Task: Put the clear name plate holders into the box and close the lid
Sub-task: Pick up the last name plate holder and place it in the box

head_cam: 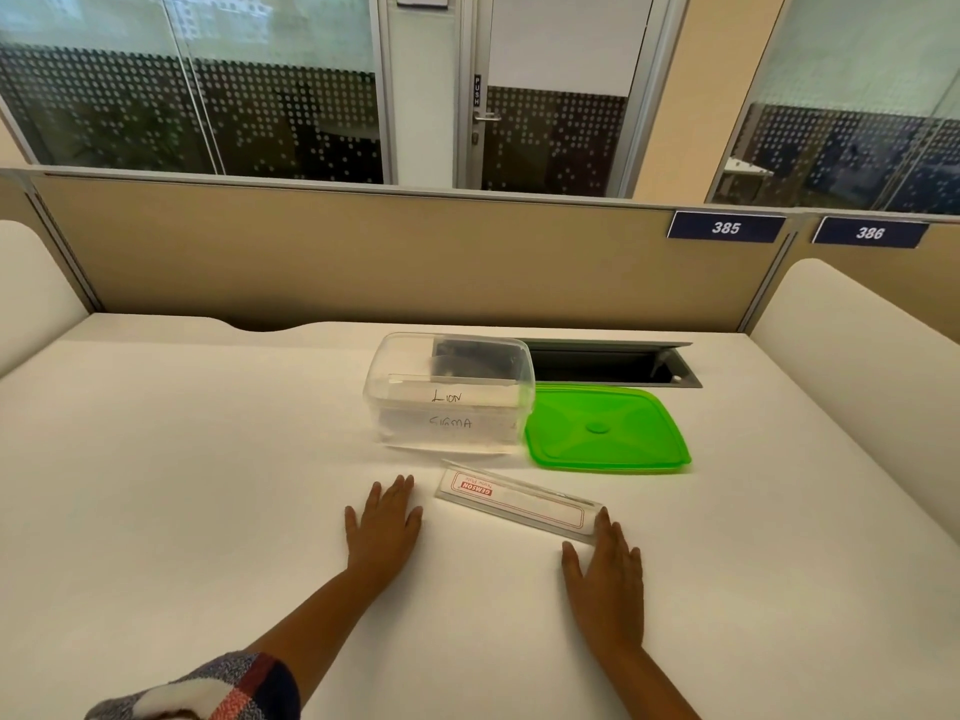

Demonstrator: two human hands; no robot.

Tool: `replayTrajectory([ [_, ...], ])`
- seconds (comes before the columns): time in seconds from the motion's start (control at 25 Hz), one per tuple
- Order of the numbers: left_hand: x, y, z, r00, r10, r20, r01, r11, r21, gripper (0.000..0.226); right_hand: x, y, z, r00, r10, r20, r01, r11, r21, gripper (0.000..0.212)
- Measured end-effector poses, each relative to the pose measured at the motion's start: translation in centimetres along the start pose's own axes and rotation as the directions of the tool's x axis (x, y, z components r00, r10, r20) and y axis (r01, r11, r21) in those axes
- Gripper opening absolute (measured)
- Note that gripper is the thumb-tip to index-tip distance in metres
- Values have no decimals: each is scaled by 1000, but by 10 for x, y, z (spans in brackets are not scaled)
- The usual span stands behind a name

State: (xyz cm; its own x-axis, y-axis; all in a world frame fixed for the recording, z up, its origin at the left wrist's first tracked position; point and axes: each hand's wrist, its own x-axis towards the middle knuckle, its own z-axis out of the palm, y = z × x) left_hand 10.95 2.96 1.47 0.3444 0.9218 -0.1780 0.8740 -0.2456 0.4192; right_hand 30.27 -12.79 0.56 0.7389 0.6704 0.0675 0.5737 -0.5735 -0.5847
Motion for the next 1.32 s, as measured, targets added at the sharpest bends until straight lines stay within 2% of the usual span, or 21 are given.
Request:
replayTrajectory([
  [0.08, 8, 10, -9, 999, -3, 50, 11, 988, -153, 49, 7, 1, -4, 1000, -8, 14, 7, 998, 55, 60],
  [0.2, 15, 20, -16, 994, 46, 98, -9, 937, -349, 49, 16, -3, -11, 994, 63, 92, -82, 971, 224, 50],
  [0.28, 16, 25, -17, 989, 80, 125, -25, 920, -390, 49, 20, -5, -15, 986, 85, 146, -119, 963, 244, 45],
  [0.4, 14, 30, -12, 981, 115, 156, -52, 931, -360, 50, 20, -6, -16, 981, 68, 180, -106, 971, 214, 39],
  [0.56, 12, 25, -12, 982, 122, 142, -62, 928, -367, 52, 17, -6, -16, 990, 39, 133, -74, 960, 271, 27],
  [0.76, 4, 16, -21, 995, 66, 70, -18, 841, -540, 44, 7, -13, -20, 999, 35, 12, -37, 911, 410, 20],
  [0.92, -1, 16, -30, 1000, 8, -20, -19, 780, -625, 36, 5, -26, -28, 996, 77, 42, -87, 813, 576, 18],
  [1.04, -8, 17, -39, 996, -14, -88, -54, 691, -721, 32, 8, -33, -34, 988, 134, 70, -147, 724, 674, 21],
  [1.2, -16, 20, -51, 996, -31, -81, -48, 584, -810, 33, 13, -40, -40, 973, 207, 103, -215, 647, 731, 26],
  [1.32, -20, 22, -54, 996, -36, -77, -41, 582, -812, 40, 15, -43, -44, 947, 261, 188, -303, 527, 794, 28],
])
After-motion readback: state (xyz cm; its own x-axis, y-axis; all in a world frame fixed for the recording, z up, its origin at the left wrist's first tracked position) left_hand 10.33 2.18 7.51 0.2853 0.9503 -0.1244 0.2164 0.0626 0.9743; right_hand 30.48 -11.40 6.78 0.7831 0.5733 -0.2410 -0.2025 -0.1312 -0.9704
